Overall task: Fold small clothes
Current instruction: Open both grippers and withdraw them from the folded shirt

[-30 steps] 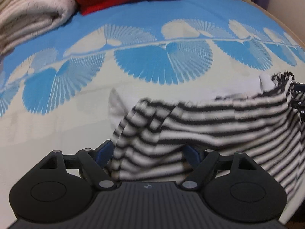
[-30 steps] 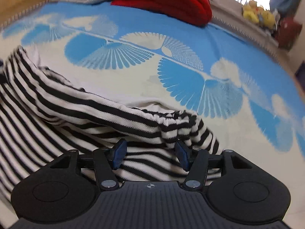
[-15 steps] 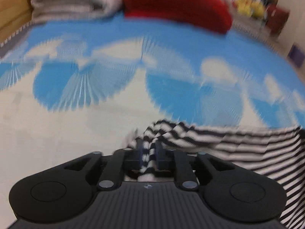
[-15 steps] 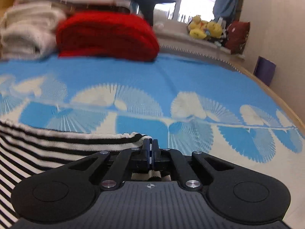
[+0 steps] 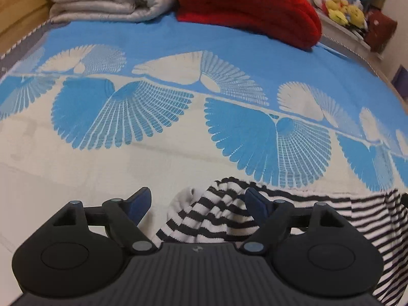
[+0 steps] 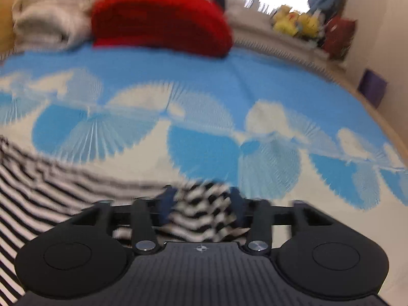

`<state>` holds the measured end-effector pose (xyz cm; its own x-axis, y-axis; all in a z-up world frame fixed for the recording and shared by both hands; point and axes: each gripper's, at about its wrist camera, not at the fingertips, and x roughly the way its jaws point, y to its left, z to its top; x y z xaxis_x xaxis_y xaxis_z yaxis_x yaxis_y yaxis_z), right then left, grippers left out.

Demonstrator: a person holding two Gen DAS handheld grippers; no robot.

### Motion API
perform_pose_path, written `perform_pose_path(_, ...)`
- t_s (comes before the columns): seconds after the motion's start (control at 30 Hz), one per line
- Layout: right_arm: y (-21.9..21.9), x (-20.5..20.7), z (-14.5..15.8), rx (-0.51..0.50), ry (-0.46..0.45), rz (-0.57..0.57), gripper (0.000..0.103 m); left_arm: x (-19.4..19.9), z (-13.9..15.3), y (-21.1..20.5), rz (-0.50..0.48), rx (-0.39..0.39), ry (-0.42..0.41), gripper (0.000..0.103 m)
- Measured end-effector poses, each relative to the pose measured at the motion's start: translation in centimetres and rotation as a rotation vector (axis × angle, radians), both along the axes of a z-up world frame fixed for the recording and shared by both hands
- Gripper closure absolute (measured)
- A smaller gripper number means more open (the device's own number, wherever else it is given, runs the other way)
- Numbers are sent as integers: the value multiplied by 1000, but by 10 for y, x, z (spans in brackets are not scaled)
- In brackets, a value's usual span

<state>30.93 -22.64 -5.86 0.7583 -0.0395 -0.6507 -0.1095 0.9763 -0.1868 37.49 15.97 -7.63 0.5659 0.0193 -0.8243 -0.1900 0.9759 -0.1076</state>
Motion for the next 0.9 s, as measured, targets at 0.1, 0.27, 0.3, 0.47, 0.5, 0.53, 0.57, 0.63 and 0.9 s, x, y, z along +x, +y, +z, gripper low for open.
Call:
perform_pose_path(0.1,-12,-3,5,-7,-37,-54,41,5,-9,3,24,-6,31,21)
perform_pose_path(0.27,-30,19,-27,-78,98,-181,43,9,-33,9,55,-23,76,27)
perform_pose_path(0.3,-33,23,-32,-70,114,-193,43,9,-37,10,63,-32,76,26)
perform_pose_path(0.47,-30,31,-47,-100,124,-214,43,5,-35,17,99,-58,55,22)
perform_pose_path(0.5,-28,31,-46,-111,117,-211,43,2,-31,16,97,-62,45,23)
perform_pose_path(0.53,-26,30,-44,-112,109,-209,43,0,-26,15,91,-62,29,23)
perform_pose_path(0.57,-26,29,-40,-103,102,-210,43,-4,-20,15,85,-61,10,23)
perform_pose_path(0.63,-28,20,-30,-76,89,-217,43,-15,-7,13,88,-56,-39,23)
perform_pose_path(0.9,-64,-47,44,144,47,-244,41,-76,74,10,95,59,-236,32)
